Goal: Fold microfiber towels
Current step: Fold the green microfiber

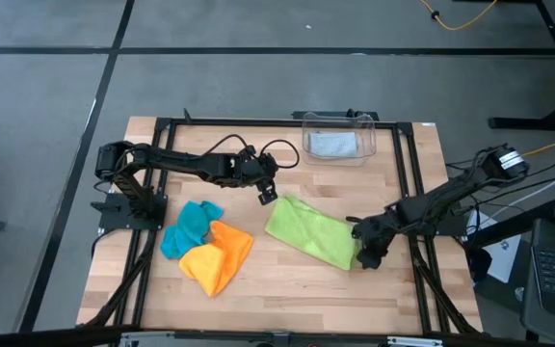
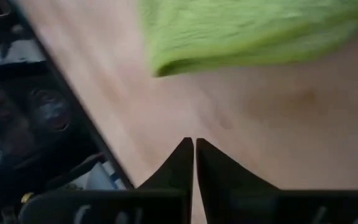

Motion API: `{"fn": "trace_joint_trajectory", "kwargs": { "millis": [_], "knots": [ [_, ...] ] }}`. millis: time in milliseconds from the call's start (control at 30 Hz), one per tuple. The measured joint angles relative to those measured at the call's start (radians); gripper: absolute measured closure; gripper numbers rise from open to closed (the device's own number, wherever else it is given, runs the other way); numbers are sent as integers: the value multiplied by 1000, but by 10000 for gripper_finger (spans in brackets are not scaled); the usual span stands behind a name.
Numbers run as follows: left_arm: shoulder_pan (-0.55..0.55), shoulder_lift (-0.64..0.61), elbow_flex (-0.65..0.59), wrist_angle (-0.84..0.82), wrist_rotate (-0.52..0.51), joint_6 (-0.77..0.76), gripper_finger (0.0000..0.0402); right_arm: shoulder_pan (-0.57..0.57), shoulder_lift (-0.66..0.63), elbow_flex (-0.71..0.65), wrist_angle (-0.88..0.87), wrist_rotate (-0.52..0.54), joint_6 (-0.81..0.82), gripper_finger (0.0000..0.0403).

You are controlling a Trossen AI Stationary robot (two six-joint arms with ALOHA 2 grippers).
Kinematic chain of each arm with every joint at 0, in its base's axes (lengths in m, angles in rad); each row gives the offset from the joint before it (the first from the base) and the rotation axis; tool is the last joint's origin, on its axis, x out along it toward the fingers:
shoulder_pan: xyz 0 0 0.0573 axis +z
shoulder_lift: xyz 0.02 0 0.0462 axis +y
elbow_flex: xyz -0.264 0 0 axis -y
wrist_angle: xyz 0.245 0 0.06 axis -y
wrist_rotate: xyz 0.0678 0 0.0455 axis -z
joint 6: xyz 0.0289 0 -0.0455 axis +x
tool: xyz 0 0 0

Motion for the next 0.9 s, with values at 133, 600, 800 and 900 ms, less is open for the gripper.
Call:
{"fn": "trace_joint_trajectory", "kwargs": {
  "millis": [133, 600, 800, 900],
  "knots": [
    [0, 0, 0, 0, 0, 0, 302, -1, -38, 37, 5, 28, -146, 387],
    [0, 0, 0, 11, 0, 0, 302, -163, 42, 236, 20, 517, -883, 389],
    [0, 0, 0, 24, 0, 0, 302, -261, 275, 328, -5, 517, -915, 389],
    [0, 0, 0, 24, 0, 0, 302, -300, 386, 381, -14, 517, -913, 389]
  ]
}}
